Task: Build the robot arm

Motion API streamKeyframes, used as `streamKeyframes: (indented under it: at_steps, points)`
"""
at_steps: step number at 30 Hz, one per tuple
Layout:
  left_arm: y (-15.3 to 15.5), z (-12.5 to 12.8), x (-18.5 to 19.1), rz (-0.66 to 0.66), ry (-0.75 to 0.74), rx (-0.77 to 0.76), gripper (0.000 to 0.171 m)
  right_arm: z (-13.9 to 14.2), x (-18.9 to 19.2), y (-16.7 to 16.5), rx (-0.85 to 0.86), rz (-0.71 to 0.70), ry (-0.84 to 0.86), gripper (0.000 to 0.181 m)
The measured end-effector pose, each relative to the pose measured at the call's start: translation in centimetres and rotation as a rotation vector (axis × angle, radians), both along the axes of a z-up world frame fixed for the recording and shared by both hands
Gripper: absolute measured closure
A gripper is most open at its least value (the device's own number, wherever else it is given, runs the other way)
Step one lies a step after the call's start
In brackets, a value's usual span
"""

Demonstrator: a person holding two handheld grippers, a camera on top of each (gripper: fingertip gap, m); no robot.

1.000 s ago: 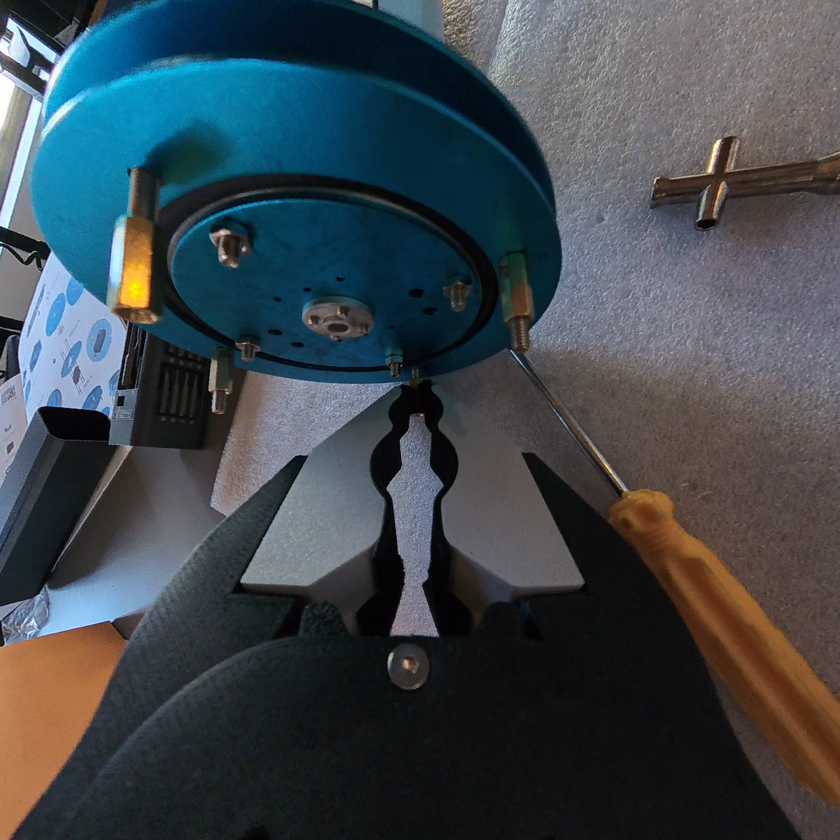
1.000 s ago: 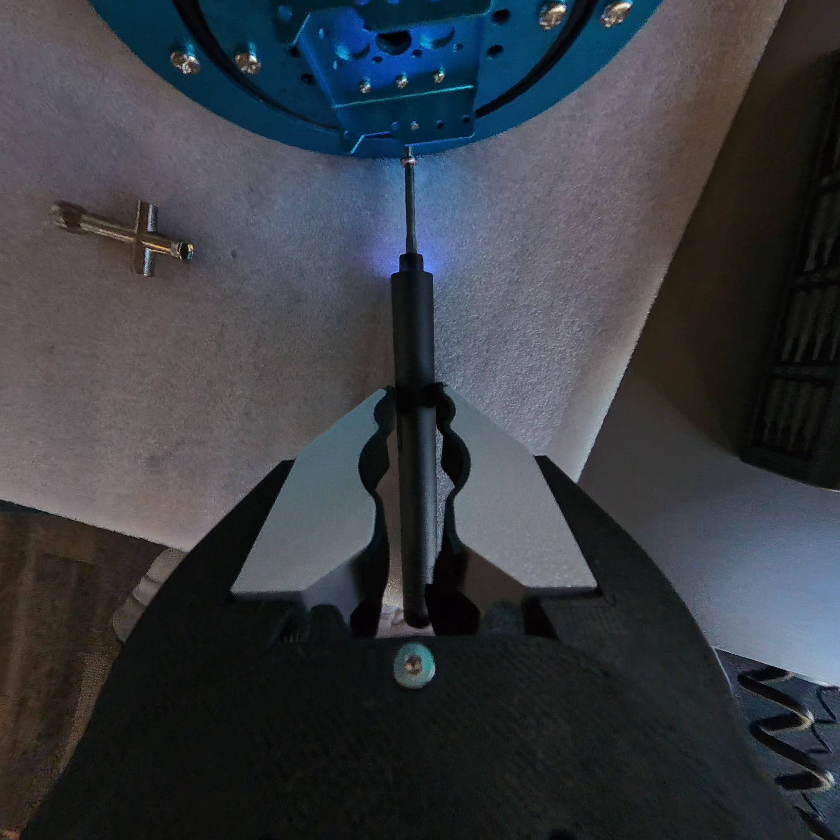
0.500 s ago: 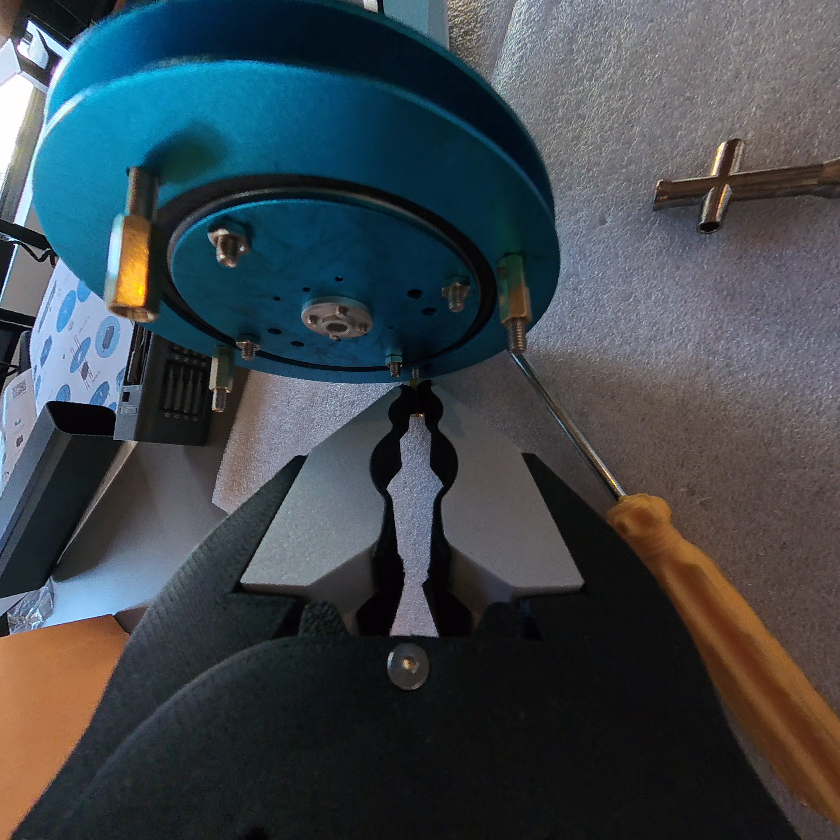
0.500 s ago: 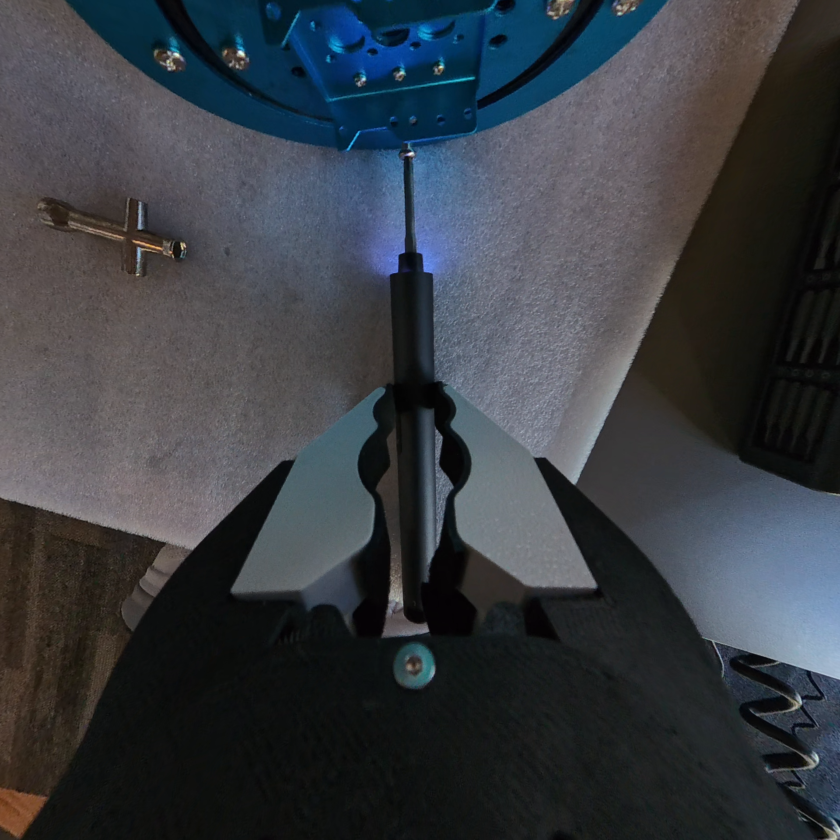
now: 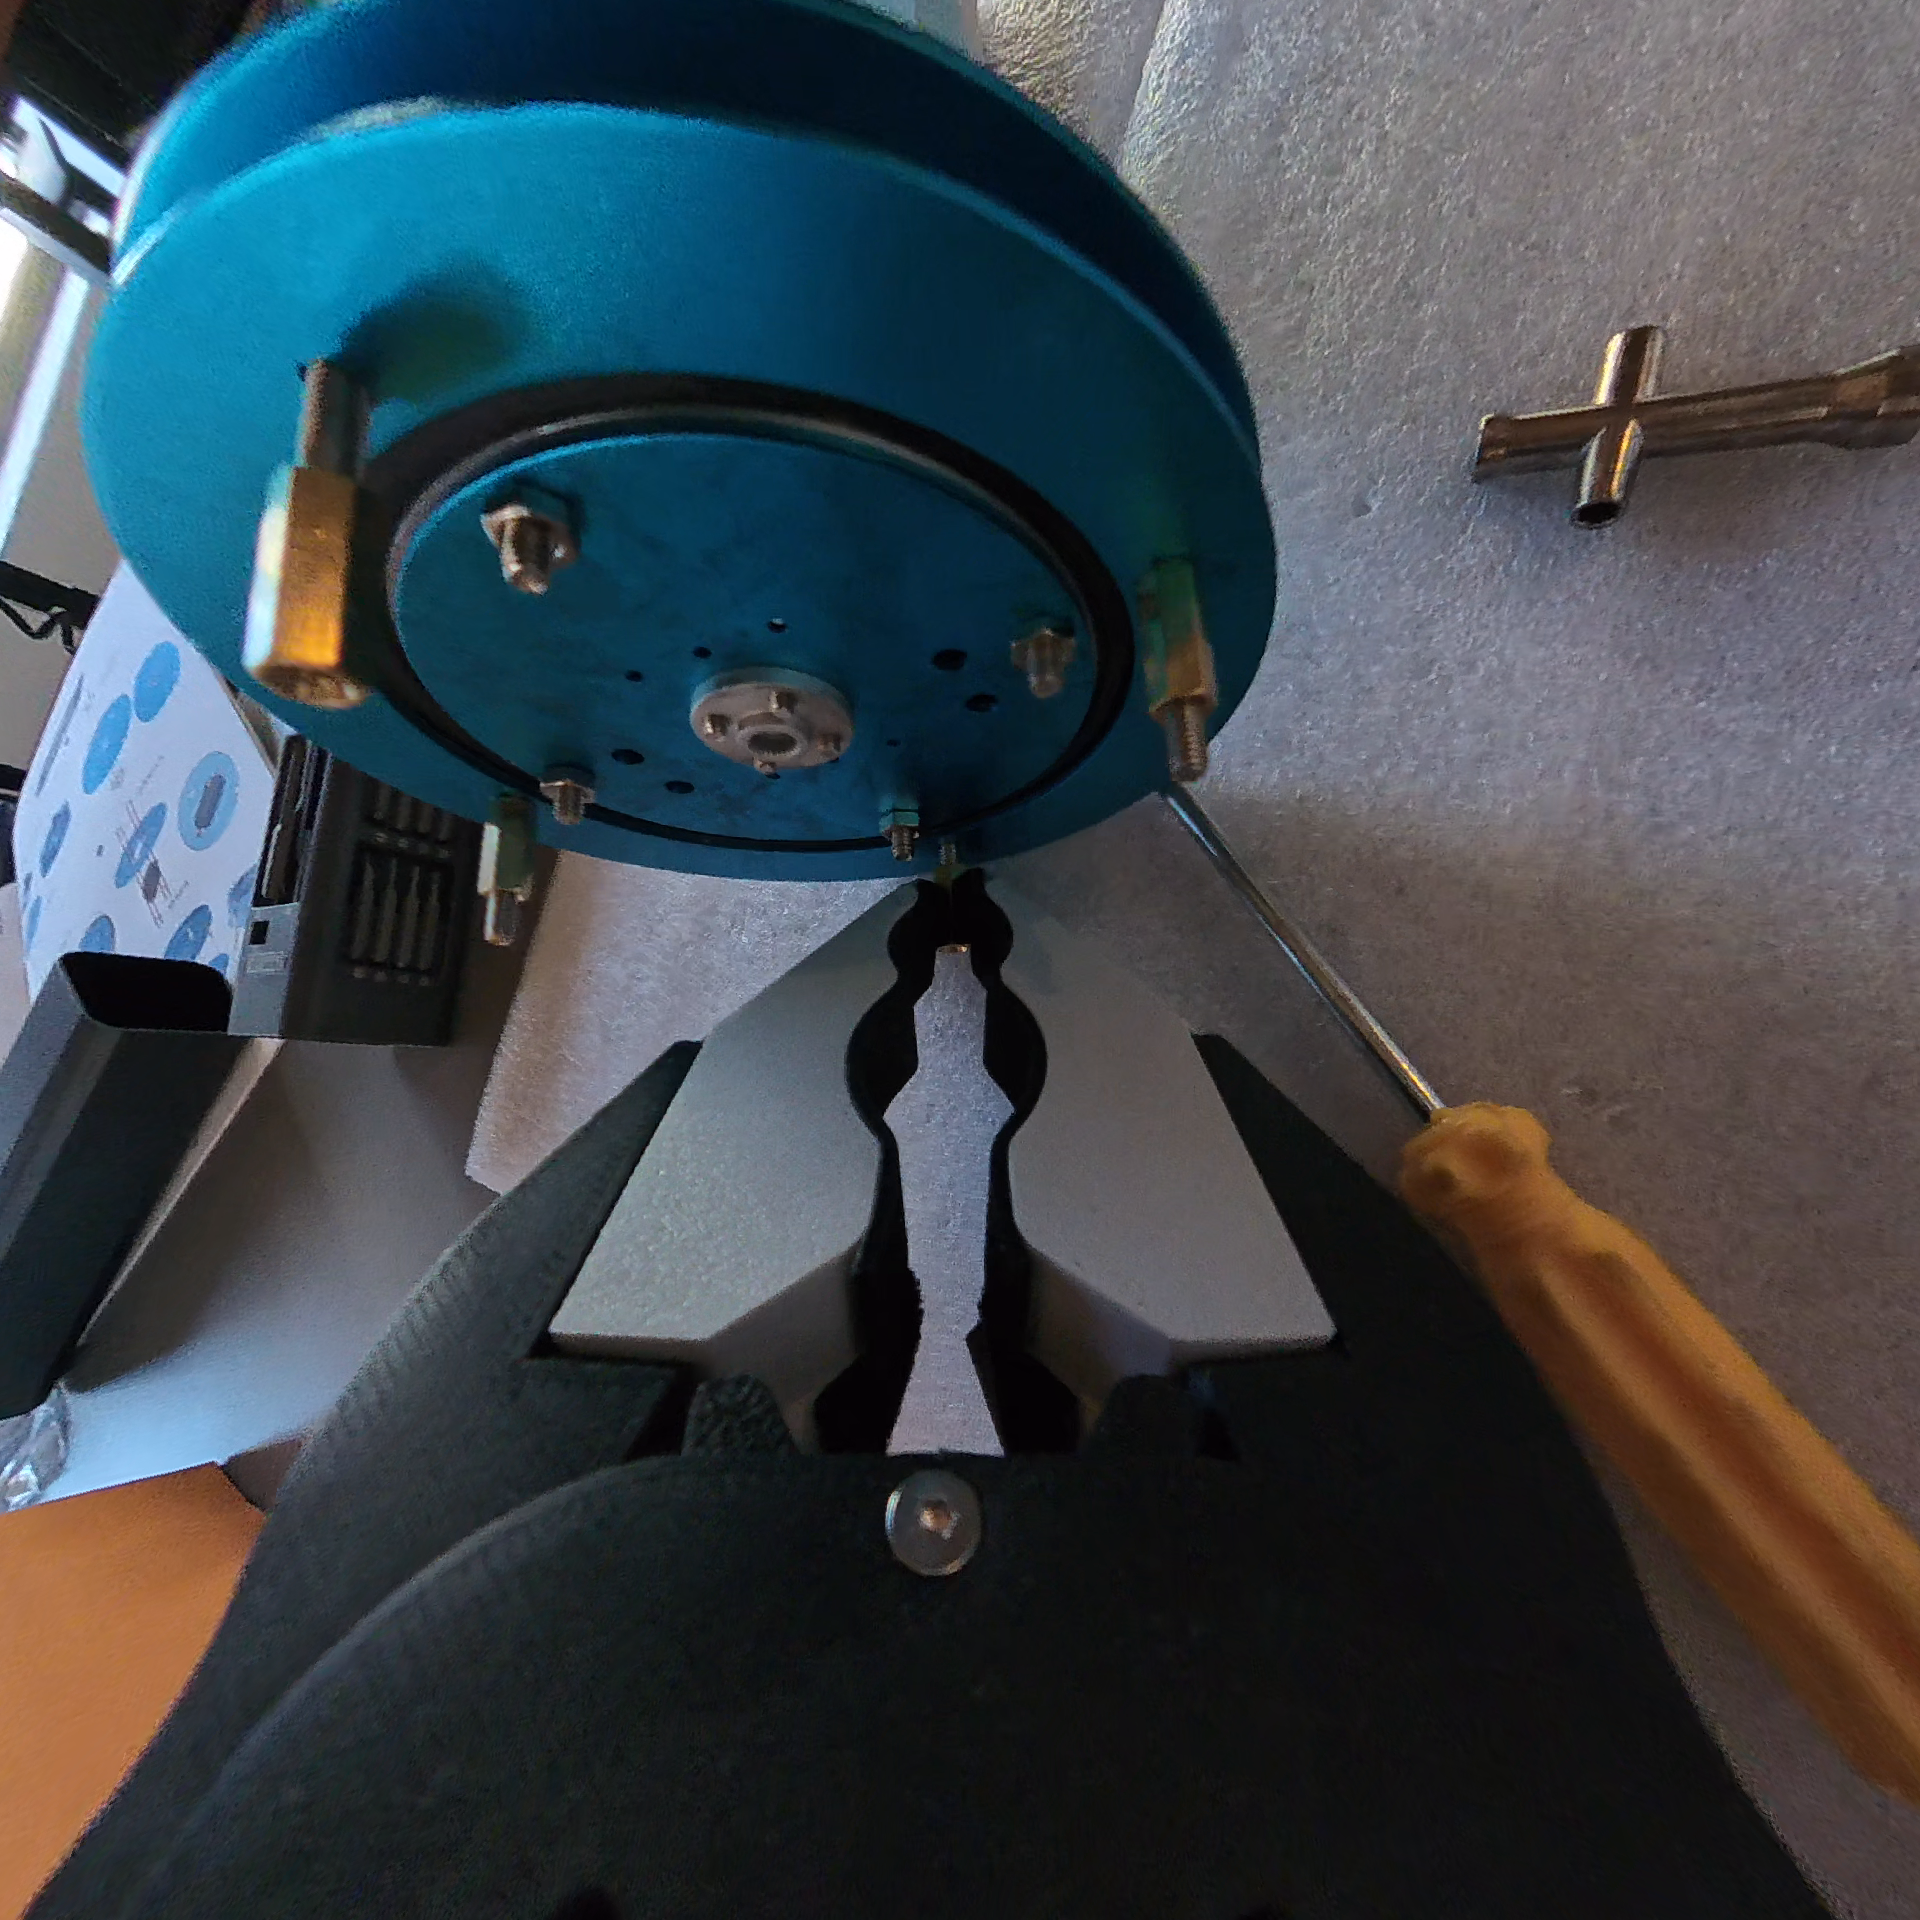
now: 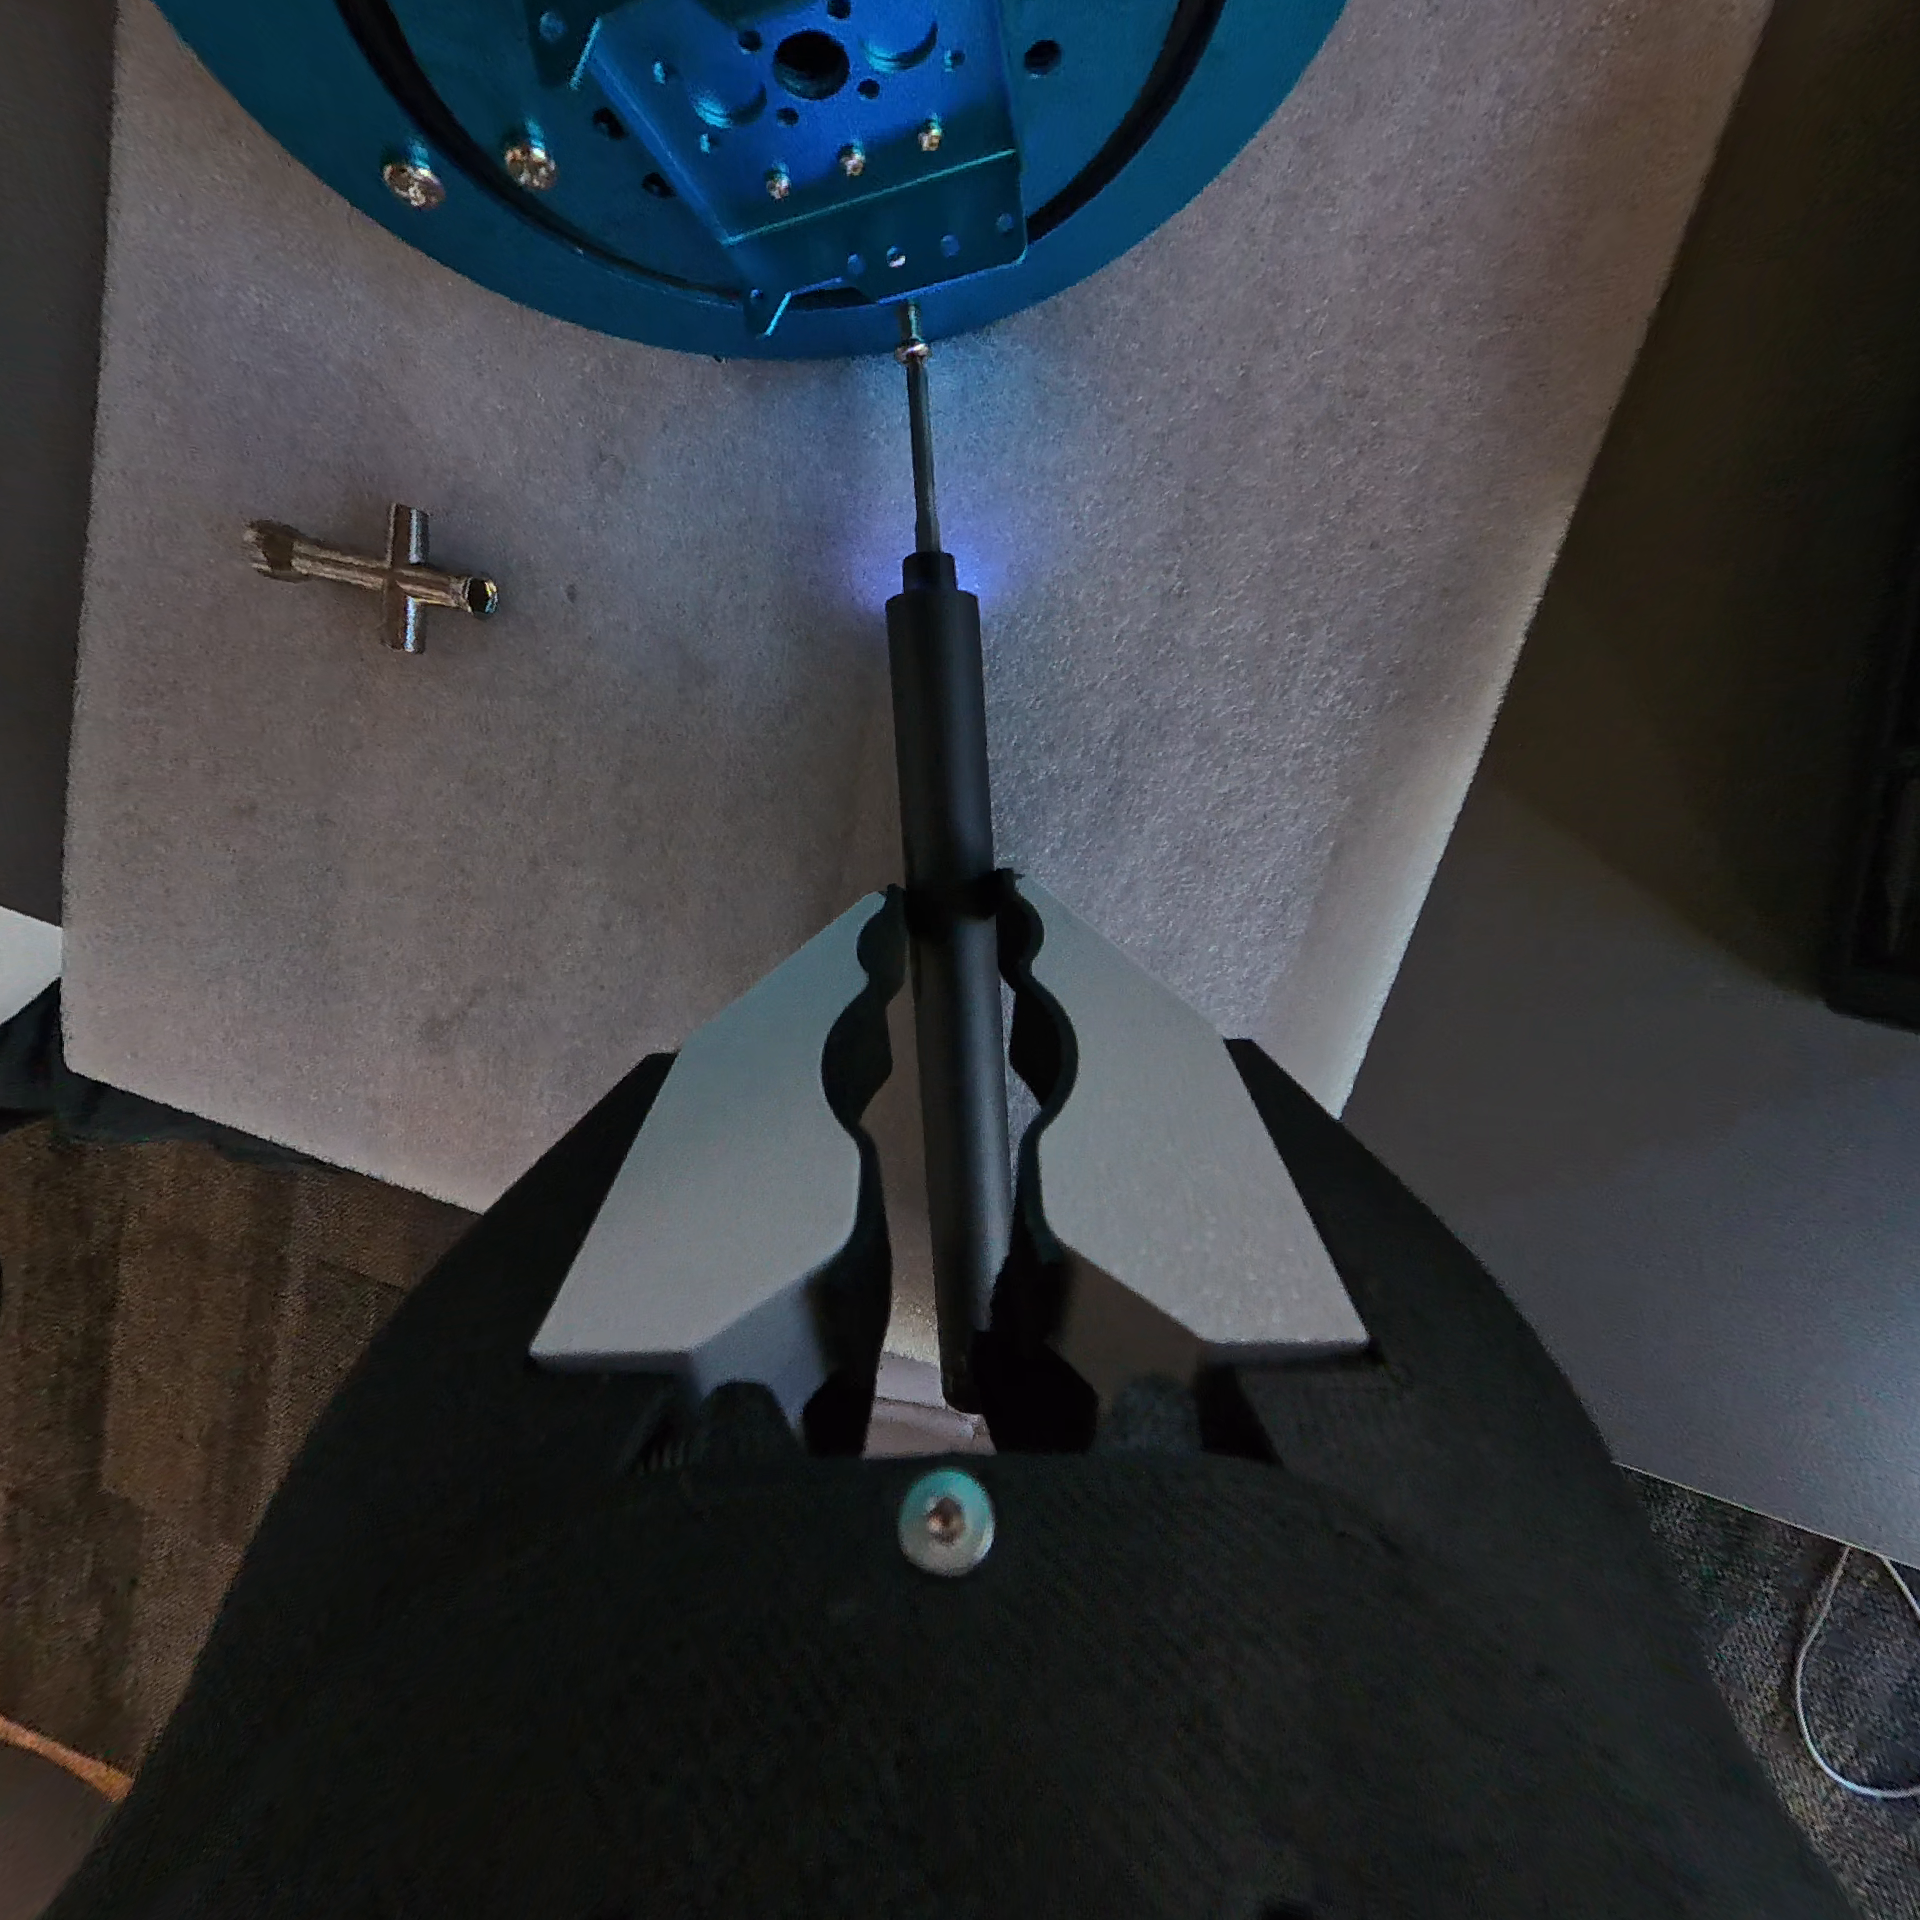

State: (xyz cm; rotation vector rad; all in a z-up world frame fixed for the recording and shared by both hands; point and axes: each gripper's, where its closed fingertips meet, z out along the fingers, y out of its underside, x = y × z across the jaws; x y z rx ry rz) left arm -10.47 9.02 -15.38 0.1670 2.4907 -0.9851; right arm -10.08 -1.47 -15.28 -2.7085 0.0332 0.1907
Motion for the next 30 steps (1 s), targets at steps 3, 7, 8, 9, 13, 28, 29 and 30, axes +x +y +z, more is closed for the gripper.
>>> streamKeyframes:
  at_steps: [3,7,8,9,13,28,29,30]
  points:
    - [-0.01,-0.01,-0.01,-0.003,-0.003,0.002,0.167,0.01,-0.01,0.04,0.01,-0.005,0.013,0.165]
    - [-0.03,-0.01,-0.01,-0.004,-0.007,0.008,0.167,0.04,-0.16,0.49,0.02,-0.025,0.059,0.163]
    - [-0.04,-0.01,-0.01,-0.004,-0.008,0.009,0.167,-0.01,-0.1,0.53,0.017,-0.026,0.058,0.165]
    - [-0.04,-0.02,-0.02,-0.005,-0.008,0.01,0.167,-0.06,-0.11,0.57,0.015,-0.025,0.06,0.166]
    - [-0.05,-0.03,-0.01,-0.005,-0.012,0.016,0.167,-0.07,-0.09,0.61,0.003,-0.044,0.073,0.166]
    - [-0.08,-0.11,-0.01,-0.009,0.004,0.005,0.167,-0.17,-0.14,0.7,-0.043,-0.009,-0.012,0.166]
    - [-0.08,-0.11,-0.02,-0.009,0.004,0.003,0.167,-0.17,-0.14,0.72,-0.043,-0.006,-0.013,0.166]
    - [-0.08,-0.12,-0.02,-0.009,0.005,0.001,0.167,-0.17,-0.14,0.75,-0.04,0.0,-0.016,0.166]
